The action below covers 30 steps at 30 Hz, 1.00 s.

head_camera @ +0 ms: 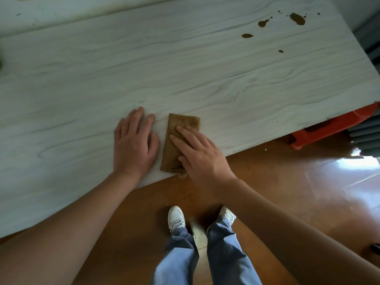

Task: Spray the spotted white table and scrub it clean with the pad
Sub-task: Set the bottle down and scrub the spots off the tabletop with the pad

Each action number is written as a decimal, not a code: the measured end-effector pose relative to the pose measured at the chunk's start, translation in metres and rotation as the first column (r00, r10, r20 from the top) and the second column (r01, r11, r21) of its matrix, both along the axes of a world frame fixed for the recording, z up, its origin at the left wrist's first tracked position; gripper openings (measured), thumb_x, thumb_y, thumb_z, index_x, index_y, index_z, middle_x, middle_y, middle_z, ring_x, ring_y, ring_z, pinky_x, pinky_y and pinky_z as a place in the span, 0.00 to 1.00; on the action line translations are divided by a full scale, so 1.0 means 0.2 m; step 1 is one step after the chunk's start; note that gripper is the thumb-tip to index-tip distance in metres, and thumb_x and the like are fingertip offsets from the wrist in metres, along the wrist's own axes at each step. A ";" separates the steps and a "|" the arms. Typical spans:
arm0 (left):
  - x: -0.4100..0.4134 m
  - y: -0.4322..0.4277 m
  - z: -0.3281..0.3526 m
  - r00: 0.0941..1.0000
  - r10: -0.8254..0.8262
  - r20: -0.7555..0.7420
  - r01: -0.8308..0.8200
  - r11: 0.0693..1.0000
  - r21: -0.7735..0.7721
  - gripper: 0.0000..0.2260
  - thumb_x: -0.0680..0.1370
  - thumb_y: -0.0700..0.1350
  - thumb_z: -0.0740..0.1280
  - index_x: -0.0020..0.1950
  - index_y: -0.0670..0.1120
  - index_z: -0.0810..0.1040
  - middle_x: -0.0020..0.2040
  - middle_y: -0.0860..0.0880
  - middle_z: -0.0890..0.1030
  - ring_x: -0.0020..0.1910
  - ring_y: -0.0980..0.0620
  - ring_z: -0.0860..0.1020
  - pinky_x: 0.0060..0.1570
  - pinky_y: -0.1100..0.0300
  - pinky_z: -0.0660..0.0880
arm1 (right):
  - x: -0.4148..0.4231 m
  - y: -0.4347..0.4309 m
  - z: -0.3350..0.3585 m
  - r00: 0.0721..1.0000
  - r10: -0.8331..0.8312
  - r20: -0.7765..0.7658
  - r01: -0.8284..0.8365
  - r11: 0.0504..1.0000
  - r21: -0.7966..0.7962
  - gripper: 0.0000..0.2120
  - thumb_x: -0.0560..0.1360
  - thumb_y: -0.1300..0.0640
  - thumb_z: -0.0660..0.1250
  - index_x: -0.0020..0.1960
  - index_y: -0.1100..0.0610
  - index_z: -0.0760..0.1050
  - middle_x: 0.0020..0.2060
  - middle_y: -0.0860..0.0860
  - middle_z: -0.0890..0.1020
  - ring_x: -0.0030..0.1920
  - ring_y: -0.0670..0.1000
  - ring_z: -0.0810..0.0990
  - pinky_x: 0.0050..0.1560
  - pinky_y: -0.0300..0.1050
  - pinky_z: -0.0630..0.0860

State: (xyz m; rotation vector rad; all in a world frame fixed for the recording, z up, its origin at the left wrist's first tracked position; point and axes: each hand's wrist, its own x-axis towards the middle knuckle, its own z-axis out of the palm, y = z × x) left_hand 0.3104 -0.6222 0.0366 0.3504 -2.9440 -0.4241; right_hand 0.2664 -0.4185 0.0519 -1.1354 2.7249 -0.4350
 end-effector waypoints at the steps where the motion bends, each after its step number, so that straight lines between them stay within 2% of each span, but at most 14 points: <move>1: 0.00 0.00 0.00 1.000 0.001 0.002 -0.001 1.000 0.005 0.24 0.83 0.51 0.54 0.75 0.43 0.72 0.78 0.40 0.68 0.79 0.40 0.63 0.78 0.41 0.58 | -0.04 0.05 0.00 1.000 -0.021 0.000 0.021 1.000 0.012 0.27 0.80 0.51 0.62 0.78 0.49 0.63 0.78 0.49 0.63 0.78 0.53 0.59 0.77 0.49 0.54; 9: 0.00 -0.01 0.00 1.000 0.020 0.000 -0.020 1.000 0.009 0.24 0.81 0.51 0.55 0.74 0.43 0.73 0.78 0.41 0.69 0.79 0.39 0.64 0.78 0.42 0.57 | -0.45 0.68 0.02 0.950 -0.311 -0.023 0.311 0.948 0.061 0.25 0.81 0.50 0.60 0.78 0.50 0.64 0.77 0.52 0.65 0.76 0.58 0.64 0.71 0.62 0.68; 13: -0.01 0.02 0.00 0.999 0.032 0.012 -0.032 0.999 0.001 0.24 0.80 0.50 0.56 0.73 0.43 0.74 0.77 0.40 0.69 0.78 0.39 0.64 0.76 0.41 0.59 | -0.63 0.96 0.07 0.875 -0.483 -0.017 0.483 0.873 0.069 0.25 0.83 0.51 0.58 0.78 0.51 0.61 0.77 0.52 0.63 0.75 0.57 0.62 0.68 0.63 0.70; 16: -0.02 0.04 0.01 0.997 0.066 0.038 -0.065 0.998 -0.006 0.24 0.79 0.52 0.56 0.72 0.42 0.73 0.77 0.41 0.69 0.78 0.38 0.64 0.76 0.42 0.58 | -0.65 0.97 0.06 0.827 -0.562 -0.011 0.561 0.824 0.077 0.25 0.83 0.53 0.58 0.79 0.54 0.60 0.78 0.54 0.62 0.76 0.58 0.60 0.70 0.64 0.68; 18: -0.05 0.10 0.04 0.989 0.139 0.059 -0.142 0.989 0.051 0.25 0.79 0.53 0.56 0.71 0.43 0.73 0.77 0.41 0.68 0.78 0.39 0.63 0.76 0.41 0.57 | -0.60 0.89 0.05 0.828 -0.560 0.008 0.558 0.826 0.082 0.25 0.83 0.54 0.59 0.79 0.55 0.60 0.78 0.55 0.61 0.77 0.60 0.58 0.72 0.64 0.66; 21: -0.18 0.28 0.07 0.980 0.189 0.057 -0.195 0.974 0.113 0.26 0.79 0.55 0.55 0.73 0.44 0.71 0.78 0.40 0.66 0.79 0.39 0.62 0.77 0.41 0.56 | -0.45 0.81 0.04 0.901 -0.433 0.027 0.431 0.901 0.055 0.26 0.81 0.55 0.61 0.78 0.55 0.62 0.78 0.56 0.63 0.78 0.60 0.58 0.74 0.64 0.64; 23: -0.32 0.46 0.09 0.989 0.136 0.064 -0.143 0.982 0.124 0.28 0.80 0.56 0.53 0.75 0.43 0.70 0.80 0.39 0.64 0.80 0.38 0.61 0.78 0.41 0.55 | -0.35 0.81 0.04 0.954 -0.296 0.048 0.293 0.954 0.059 0.27 0.80 0.55 0.61 0.78 0.54 0.62 0.78 0.55 0.63 0.79 0.59 0.58 0.76 0.62 0.60; 26: -0.55 0.75 0.10 0.996 0.020 0.090 -0.030 0.993 0.118 0.27 0.81 0.56 0.53 0.77 0.45 0.68 0.82 0.40 0.62 0.81 0.38 0.59 0.79 0.41 0.53 | -0.33 0.90 0.04 0.989 -0.147 0.030 0.147 0.989 0.012 0.27 0.77 0.54 0.59 0.77 0.53 0.66 0.76 0.53 0.67 0.77 0.57 0.62 0.74 0.59 0.65; 28: -0.68 0.92 0.10 0.993 -0.086 0.081 0.079 0.993 0.084 0.27 0.82 0.56 0.54 0.78 0.45 0.67 0.81 0.39 0.62 0.81 0.37 0.59 0.79 0.39 0.53 | -0.41 1.00 0.04 0.987 -0.153 0.041 0.152 0.988 0.014 0.27 0.78 0.54 0.58 0.77 0.51 0.65 0.77 0.52 0.66 0.77 0.56 0.62 0.73 0.59 0.66; 30: -0.78 1.04 0.09 0.981 -0.177 0.082 0.174 0.984 0.042 0.26 0.82 0.56 0.54 0.78 0.46 0.66 0.81 0.40 0.62 0.81 0.38 0.59 0.80 0.38 0.53 | -0.53 1.12 0.04 0.971 -0.232 0.052 0.230 0.973 0.030 0.26 0.80 0.52 0.56 0.78 0.48 0.63 0.78 0.50 0.63 0.78 0.55 0.60 0.72 0.62 0.67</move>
